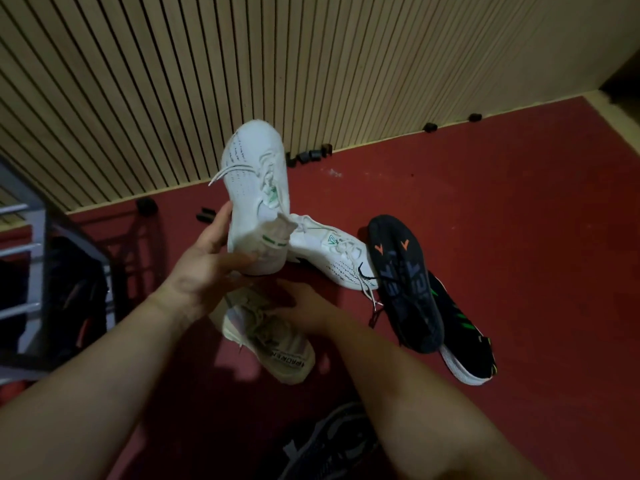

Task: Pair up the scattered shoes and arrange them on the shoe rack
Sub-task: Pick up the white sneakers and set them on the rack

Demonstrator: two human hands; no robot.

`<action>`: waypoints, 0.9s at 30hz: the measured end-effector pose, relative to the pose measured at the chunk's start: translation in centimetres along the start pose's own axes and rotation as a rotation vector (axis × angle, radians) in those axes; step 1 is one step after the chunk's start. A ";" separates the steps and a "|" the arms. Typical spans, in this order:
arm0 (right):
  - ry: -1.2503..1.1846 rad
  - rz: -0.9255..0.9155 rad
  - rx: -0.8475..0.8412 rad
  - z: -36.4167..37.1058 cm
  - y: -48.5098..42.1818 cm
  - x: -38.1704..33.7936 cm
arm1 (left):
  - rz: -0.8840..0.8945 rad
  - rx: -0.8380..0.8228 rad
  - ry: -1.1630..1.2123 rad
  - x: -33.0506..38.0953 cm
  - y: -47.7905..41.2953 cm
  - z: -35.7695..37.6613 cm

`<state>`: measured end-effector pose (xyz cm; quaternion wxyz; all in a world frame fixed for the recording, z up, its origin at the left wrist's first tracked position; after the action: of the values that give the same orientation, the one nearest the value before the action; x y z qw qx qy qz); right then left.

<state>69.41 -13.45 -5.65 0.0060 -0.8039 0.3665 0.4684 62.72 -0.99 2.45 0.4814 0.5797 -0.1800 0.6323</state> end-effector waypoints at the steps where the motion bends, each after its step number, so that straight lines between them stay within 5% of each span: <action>1: -0.011 0.025 0.046 -0.9 0.0 0.8 | -0.010 0.014 0.009 -0.1 0.1 -0.1; 5: -0.009 0.140 0.197 -4.8 0.3 4.1 | -0.035 0.053 0.021 -0.4 0.8 0.3; 13: -0.413 0.415 0.370 -7.5 1.3 7.6 | -0.073 0.051 0.036 -1.8 0.7 1.4; 23: -0.274 0.455 0.314 -7.2 1.4 8.5 | -0.086 0.074 -0.017 -2.5 0.9 0.8; 27: -0.037 0.349 0.305 -6.8 -1.4 6.0 | -0.093 0.086 0.031 -2.1 0.8 0.1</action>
<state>77.10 -18.29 -6.84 0.0531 -0.7094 0.5663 0.4162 61.83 -2.27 0.83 0.4878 0.5975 -0.1179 0.6254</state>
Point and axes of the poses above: each hand's wrist, its own y-axis away from the middle knuckle, its own z-axis out of the palm, x = y × z, the point moved 6 cm from there along -y, towards the middle knuckle, and after that the axes turned 9 degrees about x, right-handed, at the moved point
